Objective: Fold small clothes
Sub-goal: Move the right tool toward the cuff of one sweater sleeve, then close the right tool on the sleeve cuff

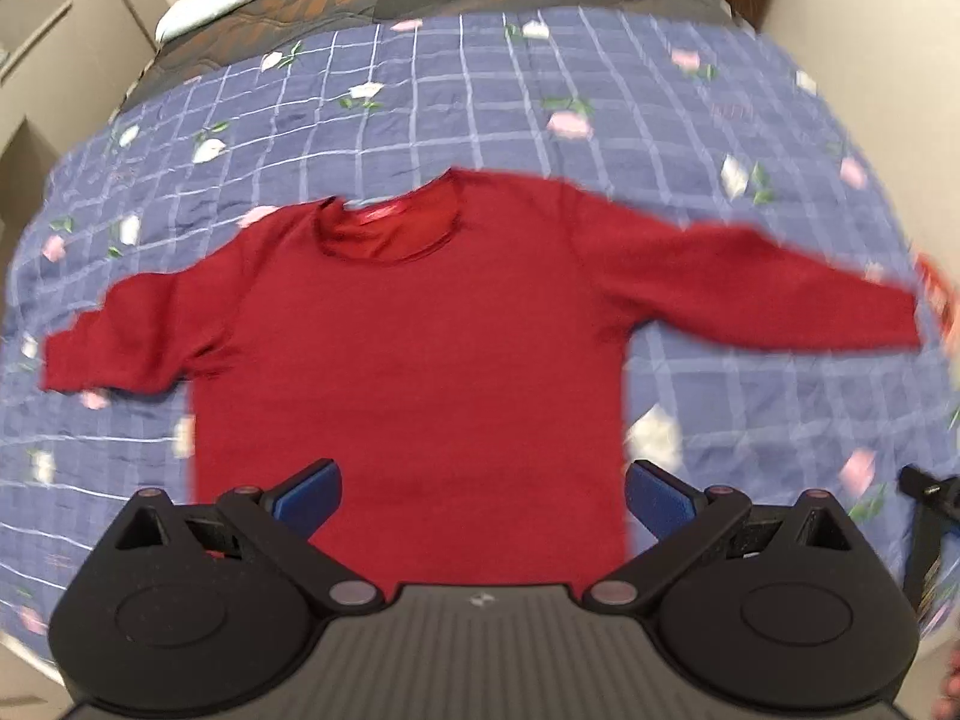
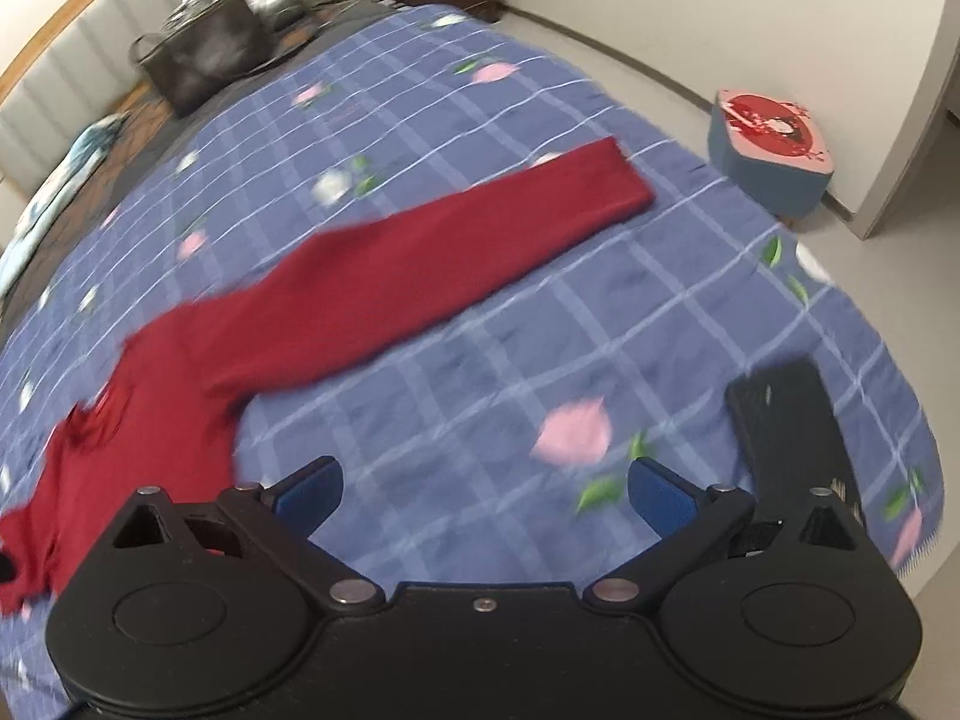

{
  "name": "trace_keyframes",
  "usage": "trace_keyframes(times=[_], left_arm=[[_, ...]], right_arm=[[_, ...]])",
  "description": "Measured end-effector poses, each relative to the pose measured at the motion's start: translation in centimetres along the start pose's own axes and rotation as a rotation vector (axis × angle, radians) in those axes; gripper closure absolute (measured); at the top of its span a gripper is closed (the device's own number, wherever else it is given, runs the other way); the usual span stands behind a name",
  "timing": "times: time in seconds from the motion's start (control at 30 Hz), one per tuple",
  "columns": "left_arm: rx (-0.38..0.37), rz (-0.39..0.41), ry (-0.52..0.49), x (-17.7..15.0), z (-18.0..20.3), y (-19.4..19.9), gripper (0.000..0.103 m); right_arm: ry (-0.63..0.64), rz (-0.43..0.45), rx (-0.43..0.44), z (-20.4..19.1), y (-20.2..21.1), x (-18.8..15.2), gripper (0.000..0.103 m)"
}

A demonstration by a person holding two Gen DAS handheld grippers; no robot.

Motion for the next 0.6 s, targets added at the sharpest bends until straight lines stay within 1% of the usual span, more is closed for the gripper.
trace_keyframes(times=[0.03,0.1,0.17,0.3,0.33,0.4,0.43,0.53,0.6], left_arm=[[-0.015,0.008,0.036,0.5,0.6,-0.5,0.0],[-0.019,0.009,0.092,1.2,1.6,-1.4,0.0],[-0.008,0.009,0.129,1.9,2.9,-2.1,0.0],[0.002,0.019,0.154,2.4,4.9,-2.5,0.0],[0.006,0.017,0.154,2.4,5.2,-2.6,0.0],[0.017,0.012,0.154,2.3,5.6,-2.7,0.0],[0.024,0.006,0.157,2.2,5.7,-2.8,0.0],[0.042,-0.017,0.174,1.8,5.8,-2.9,0.0],[0.054,-0.028,0.184,1.5,5.8,-2.9,0.0]], right_arm=[[-0.02,0.001,-0.008,0.8,-1.2,1.3,0.005],[-0.064,0.007,-0.018,2.5,-3.8,4.1,0.008],[-0.095,0.018,-0.024,3.8,-5.9,6.7,0.016],[-0.117,0.038,-0.049,5.9,-10.0,11.3,0.024],[-0.114,0.037,-0.062,6.3,-10.9,12.2,0.027],[-0.105,0.033,-0.082,7.0,-12.5,13.5,0.033],[-0.105,0.031,-0.087,7.4,-13.2,14.1,0.038],[-0.126,0.015,-0.1,8.3,-15.0,14.8,0.046],[-0.146,0.006,-0.101,8.9,-16.0,15.1,0.054]])
Point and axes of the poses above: each gripper's, at about its wrist camera, not at the fingertips, and y roughly against the way its jaws point, z to its right, x to its top, the point moved 6 cm from there along -y, roughly the way its jaws point, and after that the axes turned 5 degrees about -x, right-handed, at the moved point
